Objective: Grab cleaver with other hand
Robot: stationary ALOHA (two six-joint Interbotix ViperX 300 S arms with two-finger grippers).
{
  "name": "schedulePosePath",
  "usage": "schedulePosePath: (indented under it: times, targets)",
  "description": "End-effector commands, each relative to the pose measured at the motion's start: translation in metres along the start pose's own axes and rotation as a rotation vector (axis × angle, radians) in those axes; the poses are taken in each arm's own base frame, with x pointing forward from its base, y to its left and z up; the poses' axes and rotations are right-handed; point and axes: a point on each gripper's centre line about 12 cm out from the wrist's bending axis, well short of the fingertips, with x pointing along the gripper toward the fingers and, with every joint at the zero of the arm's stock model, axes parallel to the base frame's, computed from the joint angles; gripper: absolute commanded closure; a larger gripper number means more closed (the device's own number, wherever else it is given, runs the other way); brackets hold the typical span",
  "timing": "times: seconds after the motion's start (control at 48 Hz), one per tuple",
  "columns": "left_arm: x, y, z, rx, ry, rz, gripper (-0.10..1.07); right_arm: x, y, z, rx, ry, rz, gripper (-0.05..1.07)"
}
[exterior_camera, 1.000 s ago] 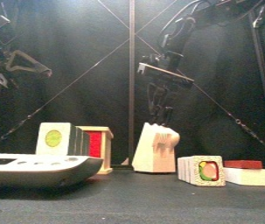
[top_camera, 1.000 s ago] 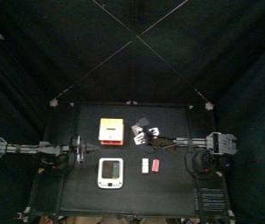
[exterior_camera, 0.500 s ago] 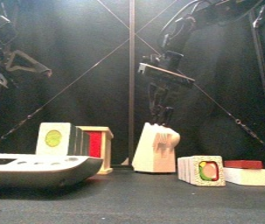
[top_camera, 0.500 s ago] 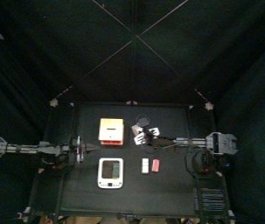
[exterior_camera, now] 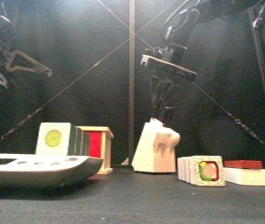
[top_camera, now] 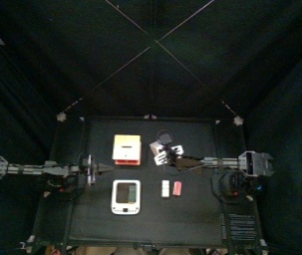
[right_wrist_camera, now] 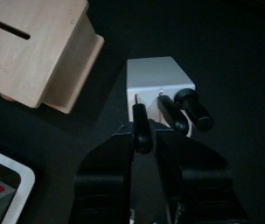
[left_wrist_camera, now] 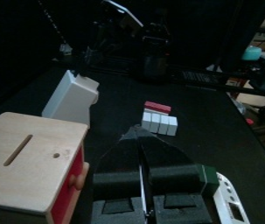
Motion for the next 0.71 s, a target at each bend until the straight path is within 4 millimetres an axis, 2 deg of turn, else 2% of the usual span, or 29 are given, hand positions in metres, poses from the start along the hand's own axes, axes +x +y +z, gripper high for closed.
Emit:
schedulePosePath:
  times: [0.0, 0.688]
  targets:
    - [0.002, 0.000, 0.003, 0.001, -0.009, 0.000, 1.00, -0.026, 0.001, 0.014, 0.021, -0.048, 0.050, 0.47]
    - [0.002, 0.000, 0.006, -0.001, -0.019, 0.003, 1.00, -0.104, -0.003, 0.003, -0.041, -0.120, 0.124, 0.47]
